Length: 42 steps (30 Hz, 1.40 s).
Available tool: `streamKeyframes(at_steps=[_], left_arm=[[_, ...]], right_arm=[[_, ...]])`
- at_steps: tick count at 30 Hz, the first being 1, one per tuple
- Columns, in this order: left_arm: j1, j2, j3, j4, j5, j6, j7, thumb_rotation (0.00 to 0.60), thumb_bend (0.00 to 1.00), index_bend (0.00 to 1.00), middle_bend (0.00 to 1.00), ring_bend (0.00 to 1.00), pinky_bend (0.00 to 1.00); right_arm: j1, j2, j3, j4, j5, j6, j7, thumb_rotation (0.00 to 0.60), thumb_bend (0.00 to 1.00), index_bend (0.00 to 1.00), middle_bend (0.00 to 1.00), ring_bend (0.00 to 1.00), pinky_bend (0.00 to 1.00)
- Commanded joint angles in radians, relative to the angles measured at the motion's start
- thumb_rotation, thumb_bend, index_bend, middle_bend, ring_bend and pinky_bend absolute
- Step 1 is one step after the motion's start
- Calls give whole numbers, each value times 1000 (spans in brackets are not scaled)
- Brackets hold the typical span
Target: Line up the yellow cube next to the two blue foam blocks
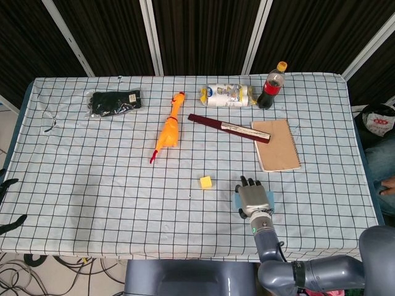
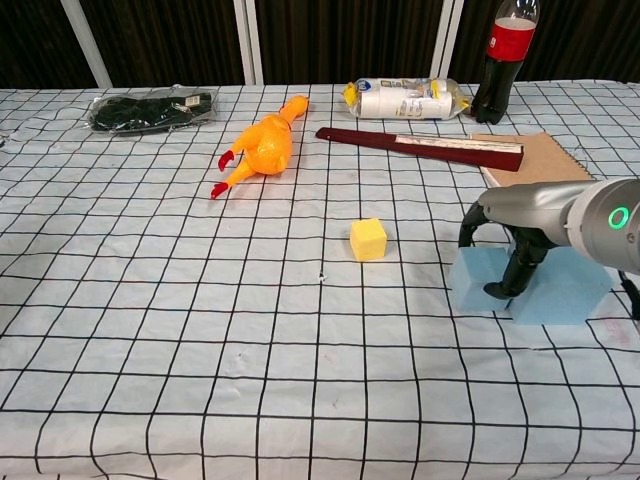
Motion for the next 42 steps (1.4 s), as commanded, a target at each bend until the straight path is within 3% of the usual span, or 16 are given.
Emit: streamKeyframes(at_steps=[1,5,11,17,23,32,42], left_arm=[[0,0,0,0,0,0,0,600,34,228,57,0,0],[0,-1,-1,1,-2,1,2,600,34,228,57,0,0],[0,-1,-1,1,-3,0,4,600,34,228,58,0,0],[0,0,0,-1,-1,0,1,600,34,228,57,0,0],[0,1,0,-1,0,0,0,600,34,228,58,0,0],[0,-1,0,2,-2,0,3,600,34,228,57,0,0],[0,-4,-5,3,-11,1,14,600,34,228,57,0,0]], right_arm=[[2,-1,3,2,0,-1,1,600,326,134,0,51,98],[5,10,10,-11,6,-1,-4,600,325,73,0,51,98],[11,43,44,-62,14,-1,4,600,310,65,0,51,98],[25,82,118,-125,20,-32,42,600,299,143,0,51,98],[49,77,178,-49,-3,-120,104,600,282,176,0,51,98],[116,5,119,145,-135,-238,82,600,253,227,0,51,98],[163,-55,92,283,-99,-356,102,600,229,269,0,51,98]])
